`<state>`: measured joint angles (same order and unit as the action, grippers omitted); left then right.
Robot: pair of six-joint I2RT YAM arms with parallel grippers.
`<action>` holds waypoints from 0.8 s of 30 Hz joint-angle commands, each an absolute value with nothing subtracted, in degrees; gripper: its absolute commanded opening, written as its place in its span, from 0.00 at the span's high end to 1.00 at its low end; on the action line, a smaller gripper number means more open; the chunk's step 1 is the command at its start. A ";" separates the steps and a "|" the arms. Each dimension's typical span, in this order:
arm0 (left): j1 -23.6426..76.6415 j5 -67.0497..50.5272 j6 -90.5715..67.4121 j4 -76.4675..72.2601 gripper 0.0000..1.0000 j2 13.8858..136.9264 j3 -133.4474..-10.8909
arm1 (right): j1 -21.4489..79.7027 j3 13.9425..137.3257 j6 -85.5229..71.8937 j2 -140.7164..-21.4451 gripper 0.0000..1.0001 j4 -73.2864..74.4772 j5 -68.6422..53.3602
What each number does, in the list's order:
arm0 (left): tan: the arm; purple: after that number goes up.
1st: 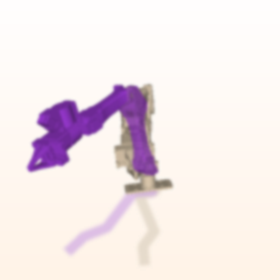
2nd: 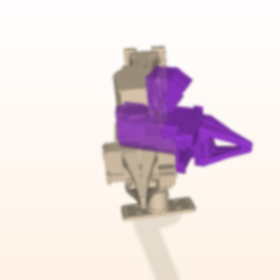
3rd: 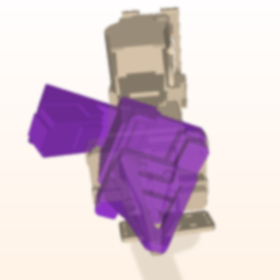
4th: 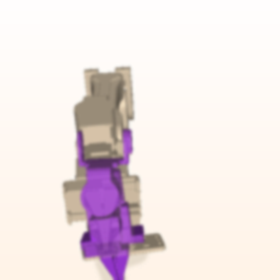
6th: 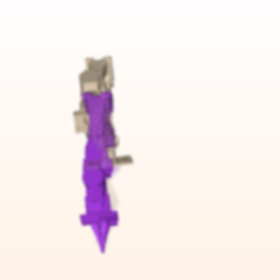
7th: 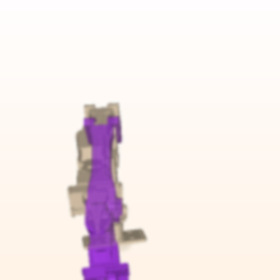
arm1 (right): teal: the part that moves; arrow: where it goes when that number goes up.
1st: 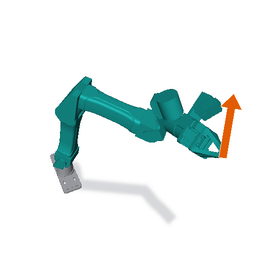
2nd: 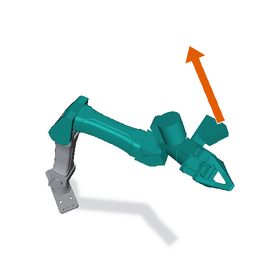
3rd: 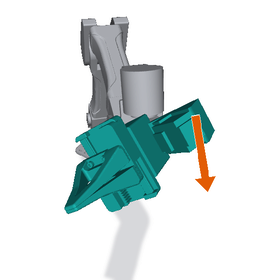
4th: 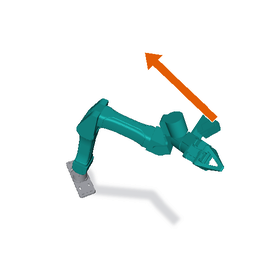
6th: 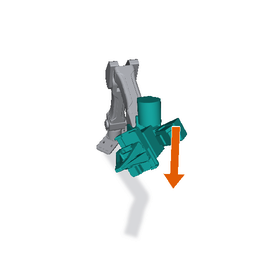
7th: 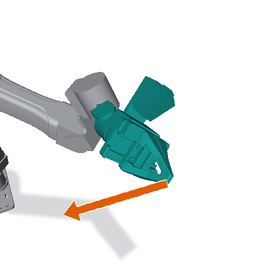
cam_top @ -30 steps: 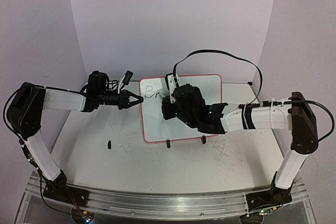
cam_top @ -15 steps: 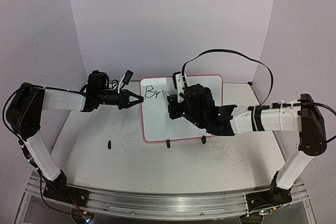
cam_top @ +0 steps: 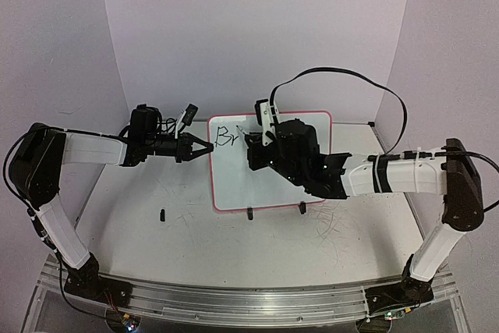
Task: Write a sentence on the whiteboard
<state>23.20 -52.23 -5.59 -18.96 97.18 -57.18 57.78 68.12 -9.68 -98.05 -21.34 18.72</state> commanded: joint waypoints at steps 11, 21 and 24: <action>22.99 -50.76 -2.23 -21.71 1.00 93.82 -56.93 | 56.83 70.71 -12.63 -99.15 1.00 -17.09 23.82; 22.95 -50.73 -2.24 -21.71 1.00 93.75 -56.88 | 57.04 66.86 -11.61 -94.99 1.00 -21.26 17.97; 22.95 -50.76 -2.27 -21.71 1.00 93.80 -56.95 | 57.04 65.53 -12.04 -94.94 1.00 -21.11 18.34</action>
<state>23.20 -51.86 -5.32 -18.96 96.68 -56.69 57.14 67.07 -11.50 -97.75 -18.92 18.97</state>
